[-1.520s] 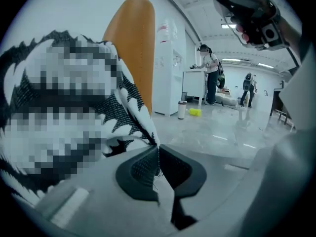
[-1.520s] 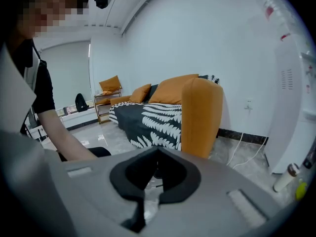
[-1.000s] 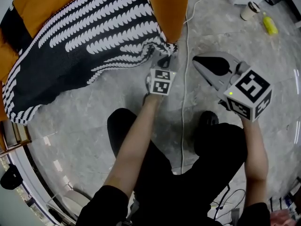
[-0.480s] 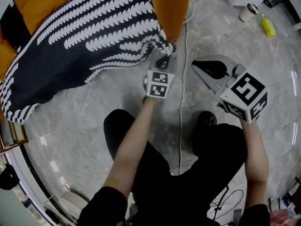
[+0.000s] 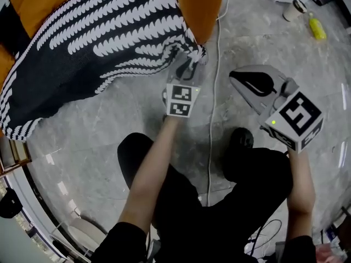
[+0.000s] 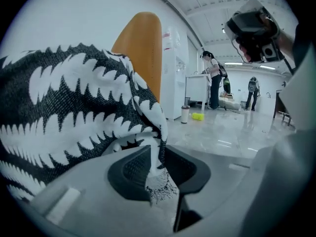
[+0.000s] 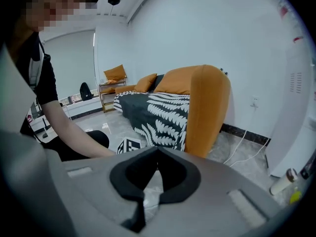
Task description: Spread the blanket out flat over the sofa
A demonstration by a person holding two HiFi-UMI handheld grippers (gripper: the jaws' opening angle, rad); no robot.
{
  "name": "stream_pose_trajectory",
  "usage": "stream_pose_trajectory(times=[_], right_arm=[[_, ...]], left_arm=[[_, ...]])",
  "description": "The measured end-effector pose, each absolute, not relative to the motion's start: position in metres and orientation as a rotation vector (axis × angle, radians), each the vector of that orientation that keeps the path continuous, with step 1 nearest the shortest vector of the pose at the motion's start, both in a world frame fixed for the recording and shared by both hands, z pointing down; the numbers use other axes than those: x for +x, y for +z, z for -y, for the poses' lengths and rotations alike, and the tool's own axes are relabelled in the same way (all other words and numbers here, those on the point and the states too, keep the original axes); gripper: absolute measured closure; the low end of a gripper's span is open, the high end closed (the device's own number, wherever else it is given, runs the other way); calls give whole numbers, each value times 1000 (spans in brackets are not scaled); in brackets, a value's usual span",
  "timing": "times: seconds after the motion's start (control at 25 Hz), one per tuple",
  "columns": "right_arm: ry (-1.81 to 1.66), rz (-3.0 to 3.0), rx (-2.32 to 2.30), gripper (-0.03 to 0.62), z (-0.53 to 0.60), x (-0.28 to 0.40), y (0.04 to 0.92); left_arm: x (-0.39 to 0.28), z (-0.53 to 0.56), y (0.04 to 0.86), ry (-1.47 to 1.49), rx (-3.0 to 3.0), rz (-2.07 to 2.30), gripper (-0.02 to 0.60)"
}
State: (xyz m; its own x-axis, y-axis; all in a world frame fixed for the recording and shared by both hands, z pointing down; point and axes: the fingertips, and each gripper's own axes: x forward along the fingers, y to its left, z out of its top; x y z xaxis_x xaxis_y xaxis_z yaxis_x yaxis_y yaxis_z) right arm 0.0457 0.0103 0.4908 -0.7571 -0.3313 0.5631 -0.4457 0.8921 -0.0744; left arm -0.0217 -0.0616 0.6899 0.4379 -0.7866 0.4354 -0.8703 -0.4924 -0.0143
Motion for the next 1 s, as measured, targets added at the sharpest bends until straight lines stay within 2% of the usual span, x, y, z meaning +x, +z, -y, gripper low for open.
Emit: stream_pose_trajectory(times=[0.16, 0.24, 0.36, 1.0], right_arm=[[381, 2504, 584, 591, 7, 45, 503], [452, 2518, 625, 591, 18, 47, 503], [472, 2513, 680, 591, 25, 55, 487], [535, 2523, 613, 591, 20, 70, 317]], left_arm=[[-15, 63, 679, 610, 2490, 1423, 481], [-11, 58, 669, 617, 2473, 1395, 441], [-7, 48, 640, 634, 2445, 1364, 423], [4, 54, 423, 669, 2426, 1358, 422]])
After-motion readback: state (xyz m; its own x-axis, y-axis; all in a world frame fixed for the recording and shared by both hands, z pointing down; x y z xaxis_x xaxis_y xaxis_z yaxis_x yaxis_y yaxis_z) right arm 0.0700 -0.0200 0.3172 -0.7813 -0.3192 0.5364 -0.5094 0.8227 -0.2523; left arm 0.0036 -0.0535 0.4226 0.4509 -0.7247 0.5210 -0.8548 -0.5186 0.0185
